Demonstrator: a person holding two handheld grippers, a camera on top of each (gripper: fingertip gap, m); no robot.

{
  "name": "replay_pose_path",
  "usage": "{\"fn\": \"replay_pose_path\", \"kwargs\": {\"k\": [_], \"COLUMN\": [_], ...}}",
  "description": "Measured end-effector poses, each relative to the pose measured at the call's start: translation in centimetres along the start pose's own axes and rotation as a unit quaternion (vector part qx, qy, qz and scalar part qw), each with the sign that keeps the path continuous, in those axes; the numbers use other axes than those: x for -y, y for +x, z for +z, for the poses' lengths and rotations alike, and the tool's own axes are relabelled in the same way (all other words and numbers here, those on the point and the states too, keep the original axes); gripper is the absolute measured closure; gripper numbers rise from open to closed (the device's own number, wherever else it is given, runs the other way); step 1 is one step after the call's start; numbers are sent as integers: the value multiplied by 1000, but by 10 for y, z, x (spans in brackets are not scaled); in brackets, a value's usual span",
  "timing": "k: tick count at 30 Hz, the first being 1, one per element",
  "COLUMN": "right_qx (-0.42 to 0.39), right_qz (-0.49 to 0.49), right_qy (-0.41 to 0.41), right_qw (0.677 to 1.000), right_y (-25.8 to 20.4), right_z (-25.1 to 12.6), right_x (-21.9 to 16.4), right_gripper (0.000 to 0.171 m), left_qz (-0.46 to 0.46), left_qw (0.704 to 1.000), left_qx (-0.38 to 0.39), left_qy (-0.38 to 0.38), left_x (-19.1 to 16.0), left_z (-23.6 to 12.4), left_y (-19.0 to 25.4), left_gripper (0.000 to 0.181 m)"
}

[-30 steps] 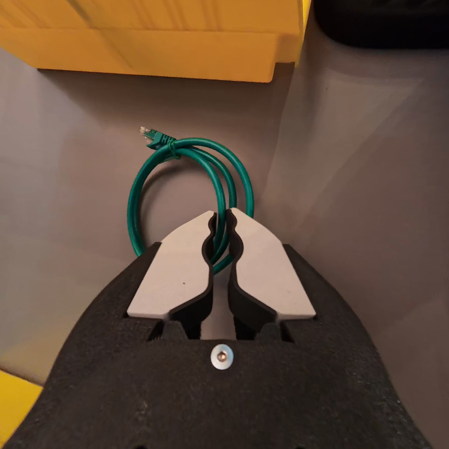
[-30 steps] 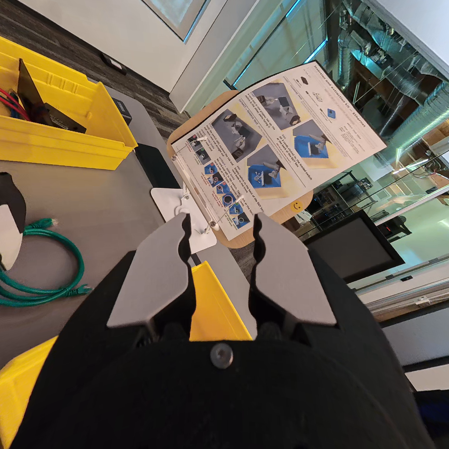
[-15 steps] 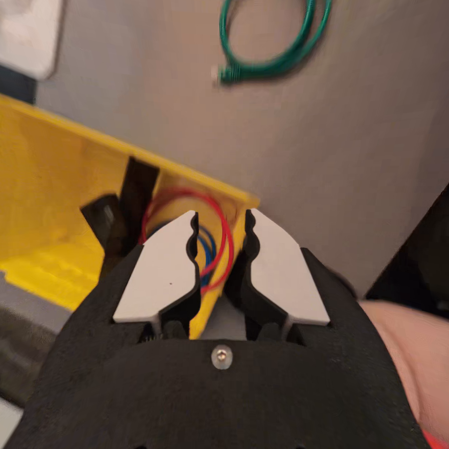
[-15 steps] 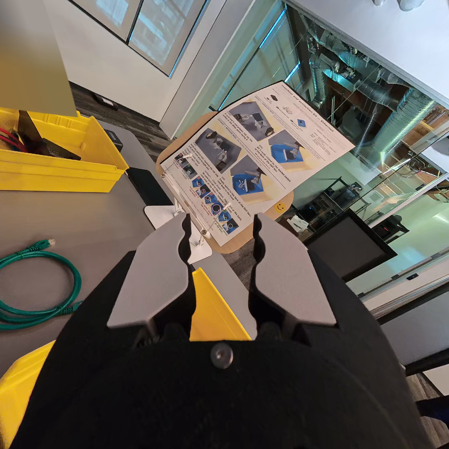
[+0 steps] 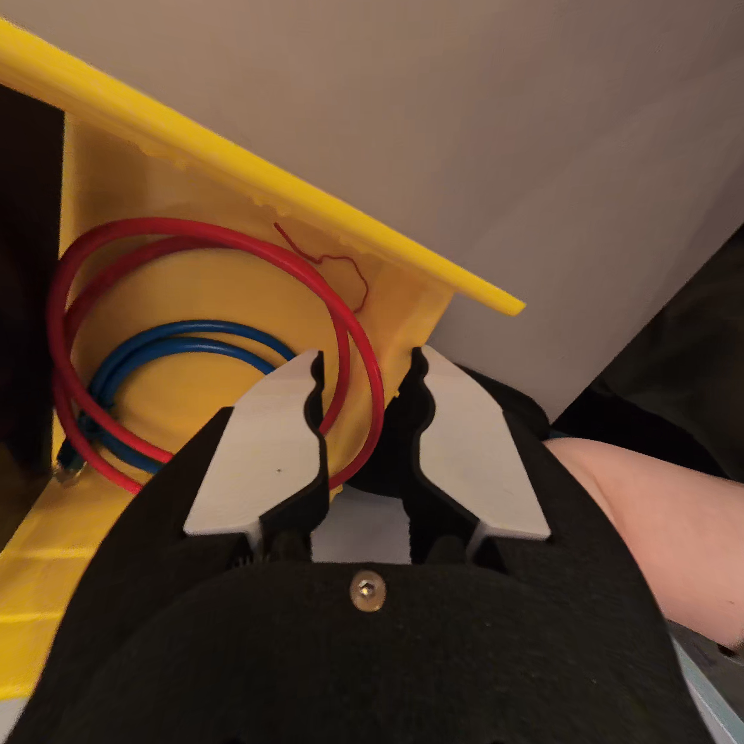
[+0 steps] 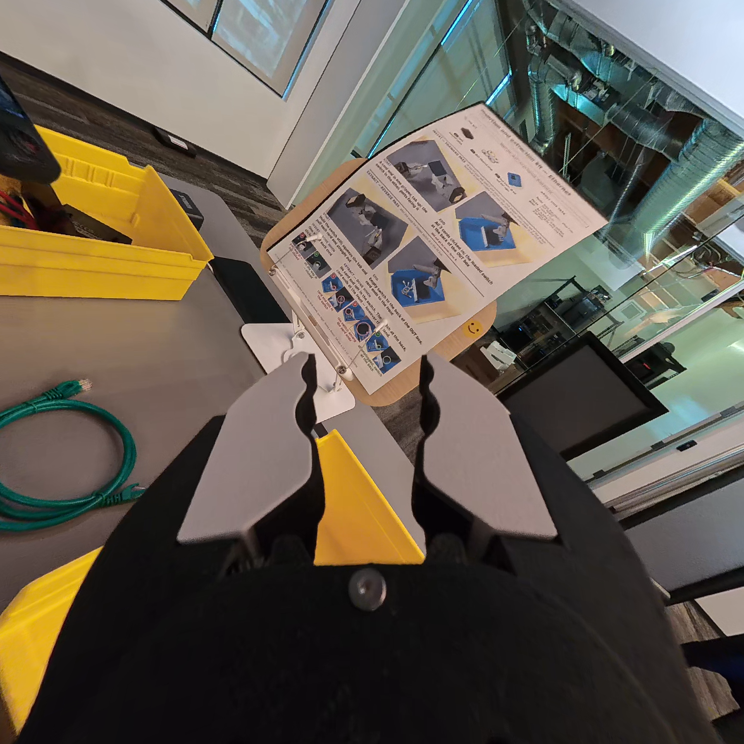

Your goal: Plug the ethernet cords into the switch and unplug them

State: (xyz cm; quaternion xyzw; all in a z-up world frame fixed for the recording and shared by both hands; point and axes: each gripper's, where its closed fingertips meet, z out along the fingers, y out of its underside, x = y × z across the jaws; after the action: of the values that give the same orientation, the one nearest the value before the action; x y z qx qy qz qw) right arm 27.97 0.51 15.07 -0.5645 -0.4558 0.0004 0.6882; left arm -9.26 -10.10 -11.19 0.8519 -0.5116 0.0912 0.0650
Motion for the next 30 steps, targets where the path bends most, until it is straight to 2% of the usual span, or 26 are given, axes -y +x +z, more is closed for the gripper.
{"fn": "replay_pose_path", "kwargs": {"k": [4,12,16,20,22,27,30], "right_qx": [5,12,8,6,6,9,11], "right_qz": [-5,-11,-10,-8,-8,-11,-12], "right_qy": [-10,-29,-30,-32,-34,-36,-35], "right_qw": [1000,999,999,999,999,999,999], "right_y": [-2,-6,-3,-2,-2,-4,-4], "right_z": [4,6,3,2,2,3,3], "right_x": [-3,-9,-10,-12,-13,-13,-13], "right_gripper": [121,121,121,121,121,121,121], "left_qz": [-3,-26,-45,-30,-31,-46,-50], "left_qw": [1000,1000,999,999,998,998,997], "left_qx": [12,11,12,14,24,28,54], "left_qy": [28,-1,-12,-41,-49,-22,32], "left_x": [8,6,3,-7,-12,-11,-8], "left_z": [-4,7,10,11,11,-3,-25], "left_y": [-8,-12,-17,-15,-18,-20,-20], "left_gripper": [153,154,148,174,175,175,175]}}
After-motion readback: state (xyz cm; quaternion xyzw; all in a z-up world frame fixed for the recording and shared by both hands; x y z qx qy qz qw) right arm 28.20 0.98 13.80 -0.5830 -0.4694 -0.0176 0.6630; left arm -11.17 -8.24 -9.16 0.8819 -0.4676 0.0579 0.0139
